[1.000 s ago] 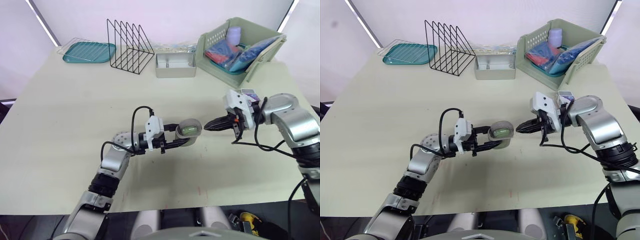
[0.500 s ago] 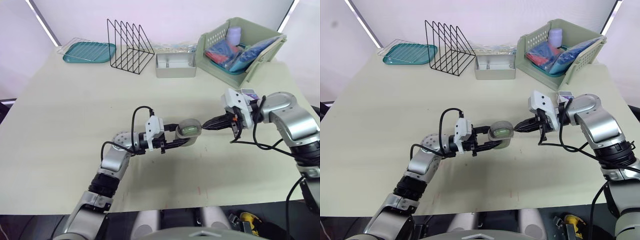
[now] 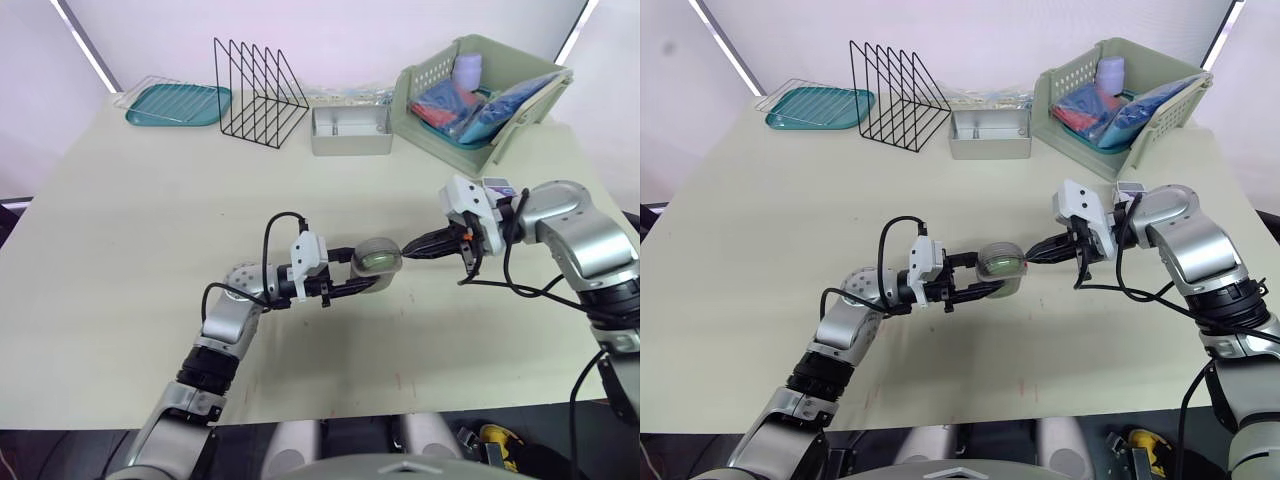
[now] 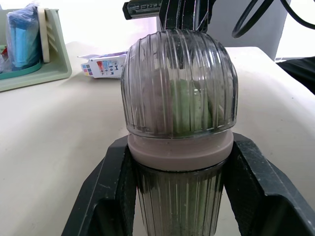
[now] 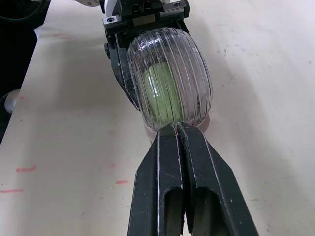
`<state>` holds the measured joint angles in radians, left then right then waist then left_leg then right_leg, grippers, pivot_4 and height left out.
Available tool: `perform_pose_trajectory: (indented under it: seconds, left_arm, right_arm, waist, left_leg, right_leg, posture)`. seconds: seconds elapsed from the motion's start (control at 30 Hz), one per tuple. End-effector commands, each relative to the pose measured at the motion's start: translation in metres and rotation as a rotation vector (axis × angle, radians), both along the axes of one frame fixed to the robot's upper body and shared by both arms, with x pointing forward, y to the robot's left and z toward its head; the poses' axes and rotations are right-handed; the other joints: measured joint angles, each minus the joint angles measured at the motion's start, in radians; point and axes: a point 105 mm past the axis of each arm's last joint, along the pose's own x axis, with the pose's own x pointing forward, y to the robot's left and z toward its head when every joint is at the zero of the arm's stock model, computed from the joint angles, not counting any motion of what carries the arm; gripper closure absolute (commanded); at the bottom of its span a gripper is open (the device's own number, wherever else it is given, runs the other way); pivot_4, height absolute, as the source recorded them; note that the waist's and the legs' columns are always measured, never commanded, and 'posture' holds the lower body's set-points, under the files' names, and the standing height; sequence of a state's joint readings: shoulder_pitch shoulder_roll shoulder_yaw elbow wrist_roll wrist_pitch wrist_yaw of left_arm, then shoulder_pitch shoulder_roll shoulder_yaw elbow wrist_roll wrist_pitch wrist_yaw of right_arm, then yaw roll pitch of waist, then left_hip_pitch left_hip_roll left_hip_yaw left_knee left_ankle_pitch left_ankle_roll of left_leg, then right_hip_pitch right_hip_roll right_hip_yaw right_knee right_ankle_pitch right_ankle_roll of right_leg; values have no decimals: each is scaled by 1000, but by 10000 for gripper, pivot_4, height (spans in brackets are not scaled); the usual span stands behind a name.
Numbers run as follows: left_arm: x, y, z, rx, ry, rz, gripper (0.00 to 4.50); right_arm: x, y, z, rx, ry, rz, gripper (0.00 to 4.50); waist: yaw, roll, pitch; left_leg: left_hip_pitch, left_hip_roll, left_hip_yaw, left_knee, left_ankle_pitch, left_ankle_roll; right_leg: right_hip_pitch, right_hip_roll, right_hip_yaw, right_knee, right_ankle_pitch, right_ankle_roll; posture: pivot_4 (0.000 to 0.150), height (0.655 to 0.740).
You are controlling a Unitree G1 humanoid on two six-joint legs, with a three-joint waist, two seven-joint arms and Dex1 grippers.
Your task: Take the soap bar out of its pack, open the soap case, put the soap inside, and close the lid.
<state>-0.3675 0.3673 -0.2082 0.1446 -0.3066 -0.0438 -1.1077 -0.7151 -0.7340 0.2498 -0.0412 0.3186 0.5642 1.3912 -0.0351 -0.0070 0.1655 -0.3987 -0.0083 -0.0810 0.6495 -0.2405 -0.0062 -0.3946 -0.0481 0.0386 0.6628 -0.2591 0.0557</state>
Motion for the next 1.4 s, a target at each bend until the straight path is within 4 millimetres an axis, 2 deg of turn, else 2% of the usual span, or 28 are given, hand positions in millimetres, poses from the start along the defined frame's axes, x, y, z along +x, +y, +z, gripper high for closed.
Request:
perform_pose_trajectory:
  seconds: [0.03, 0.3, 0.63, 0.77, 0.87, 1.13, 1.4]
  left_arm:
    - [2, 4, -11, 53, 27, 21, 25911]
    - [2, 5, -12, 54, 25, 23, 25911]
    - [2, 6, -11, 58, 23, 23, 25911]
    - [3, 6, -11, 60, 22, 21, 25911]
    - [3, 5, -11, 59, 21, 19, 25911]
    - [2, 4, -10, 57, 20, 16, 25911]
    - [1, 4, -10, 55, 19, 21, 25911]
  right_arm:
    - [-4, 8, 13, 12, -44, 49, 44588]
    - [-1, 3, 13, 5, -47, 30, 44588]
    - [8, -9, 29, 56, -58, -24, 44588]
    - [8, 0, 42, 121, -75, -9, 44588]
    - [1, 10, 44, 148, -78, 25, 44588]
    - [-4, 27, 33, 145, -68, 67, 44588]
    - [-2, 27, 8, 50, -71, 80, 44588]
  waist:
    - [0, 0, 0]
    - [0, 0, 0]
    - [0, 0, 0]
    - [-1, 0, 0]
    - [-1, 0, 0]
    - [-1, 0, 0]
    - [-1, 0, 0]
  left_leg:
    - [0, 0, 0, 0, 0, 0]
    - [0, 0, 0, 0, 0, 0]
    - [0, 0, 0, 0, 0, 0]
    - [0, 0, 0, 0, 0, 0]
    - [0, 0, 0, 0, 0, 0]
    - [0, 0, -1, 0, 0, 0]
    - [0, 0, 0, 0, 0, 0]
  right_leg:
    - [0, 0, 0, 0, 0, 0]
    - [0, 0, 0, 0, 0, 0]
    - [0, 0, 0, 0, 0, 0]
    - [0, 0, 0, 0, 0, 0]
    - [0, 0, 0, 0, 0, 0]
    - [0, 0, 0, 0, 0, 0]
    - [0, 0, 0, 0, 0, 0]
  posture:
    - [1500, 7400]
    - [1500, 7400]
    - [1500, 7400]
    - [1500, 7400]
    - [1500, 7400]
    - [1500, 7400]
    - [1500, 7400]
